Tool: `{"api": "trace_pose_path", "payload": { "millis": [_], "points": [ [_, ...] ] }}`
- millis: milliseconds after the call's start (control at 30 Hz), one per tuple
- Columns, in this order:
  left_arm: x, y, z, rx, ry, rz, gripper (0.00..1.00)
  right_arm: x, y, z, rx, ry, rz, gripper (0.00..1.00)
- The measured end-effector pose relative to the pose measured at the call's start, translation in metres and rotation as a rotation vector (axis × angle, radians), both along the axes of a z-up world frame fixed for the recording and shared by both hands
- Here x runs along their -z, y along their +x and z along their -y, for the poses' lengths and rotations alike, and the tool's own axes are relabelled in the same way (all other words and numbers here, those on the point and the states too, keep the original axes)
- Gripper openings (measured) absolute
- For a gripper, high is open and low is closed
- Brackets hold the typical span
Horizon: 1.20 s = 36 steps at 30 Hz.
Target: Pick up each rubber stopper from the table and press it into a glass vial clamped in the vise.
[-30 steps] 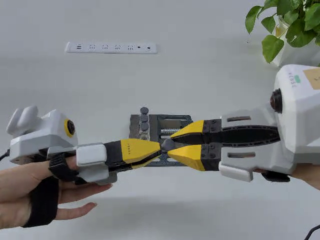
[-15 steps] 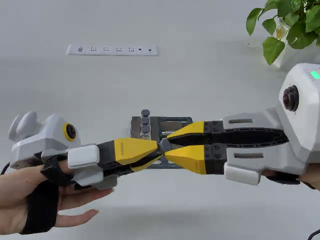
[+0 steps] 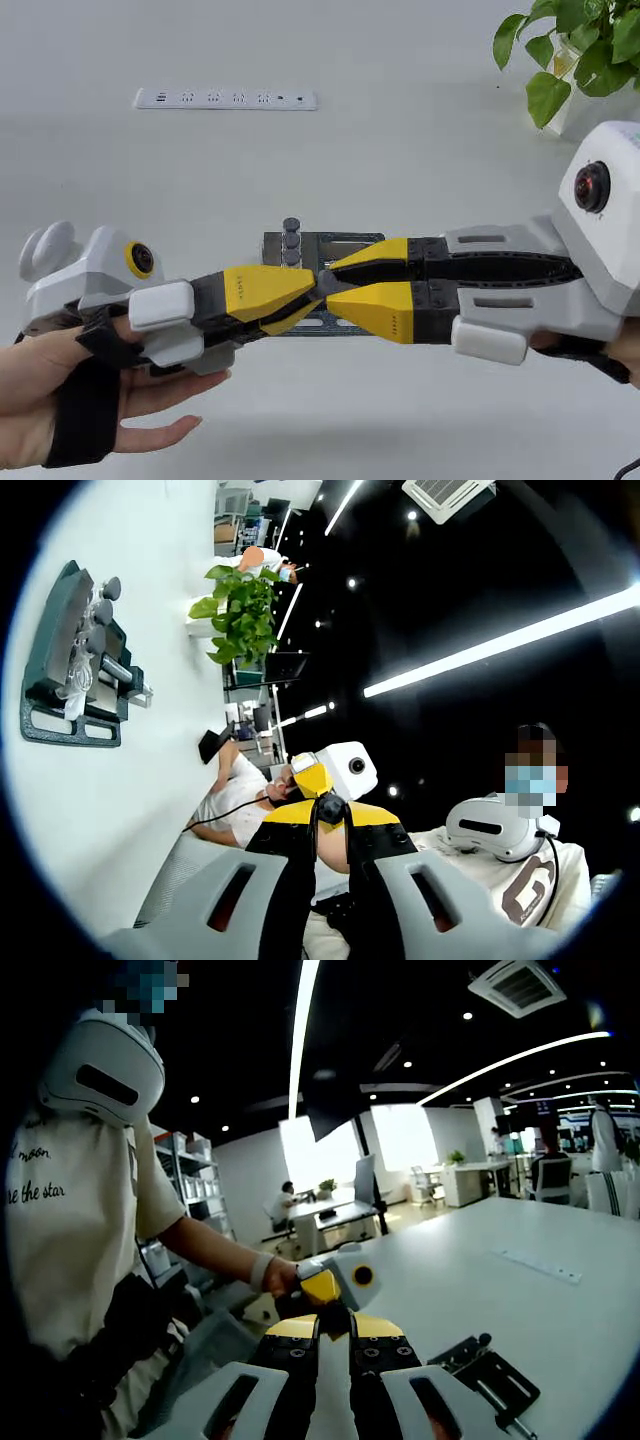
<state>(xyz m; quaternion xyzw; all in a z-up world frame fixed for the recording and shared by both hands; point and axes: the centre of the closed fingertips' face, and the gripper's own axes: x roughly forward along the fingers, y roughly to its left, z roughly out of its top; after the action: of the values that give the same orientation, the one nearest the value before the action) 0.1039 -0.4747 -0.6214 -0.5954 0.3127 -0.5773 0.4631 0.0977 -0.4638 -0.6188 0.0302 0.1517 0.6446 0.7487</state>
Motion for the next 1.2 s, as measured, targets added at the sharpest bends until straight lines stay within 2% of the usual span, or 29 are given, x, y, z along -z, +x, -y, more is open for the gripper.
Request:
{"api": "trace_pose_path", "payload": {
  "millis": [333, 433, 500, 667, 767, 867, 1033, 1167, 1200],
  "points": [
    [-0.001, -0.005, 0.0, 0.025, -0.003, 0.0, 0.06, -0.001, -0.003, 0.0, -0.02, 0.007, -0.003, 0.06],
    [0.001, -0.005, 0.001, 0.032, -0.002, -0.012, 0.06, 0.0, -0.003, 0.001, -0.024, 0.007, -0.01, 0.06],
    [0.002, -0.005, 0.001, 0.034, 0.005, -0.017, 0.05, 0.001, -0.003, 0.001, -0.025, -0.003, -0.003, 0.06],
    [0.008, -0.005, 0.003, 0.027, 0.046, 0.002, 0.05, 0.008, -0.004, 0.003, -0.031, -0.047, 0.006, 0.07],
    [0.014, -0.003, 0.003, 0.011, 0.085, 0.0, 0.05, 0.012, -0.004, 0.003, -0.035, -0.092, 0.043, 0.08],
    [0.02, 0.001, 0.001, -0.005, 0.114, -0.003, 0.05, 0.01, -0.003, 0.005, -0.041, -0.111, 0.069, 0.13],
    [0.027, 0.004, 0.0, -0.018, 0.147, -0.01, 0.05, 0.021, 0.001, 0.01, -0.055, -0.264, 0.187, 0.11],
    [0.032, 0.005, 0.002, -0.013, 0.189, 0.005, 0.05, 0.023, -0.002, 0.006, -0.068, -0.278, 0.206, 0.09],
    [0.033, 0.003, 0.003, -0.005, 0.199, 0.018, 0.05, 0.023, -0.002, 0.006, -0.074, -0.277, 0.209, 0.1]
  ]
}}
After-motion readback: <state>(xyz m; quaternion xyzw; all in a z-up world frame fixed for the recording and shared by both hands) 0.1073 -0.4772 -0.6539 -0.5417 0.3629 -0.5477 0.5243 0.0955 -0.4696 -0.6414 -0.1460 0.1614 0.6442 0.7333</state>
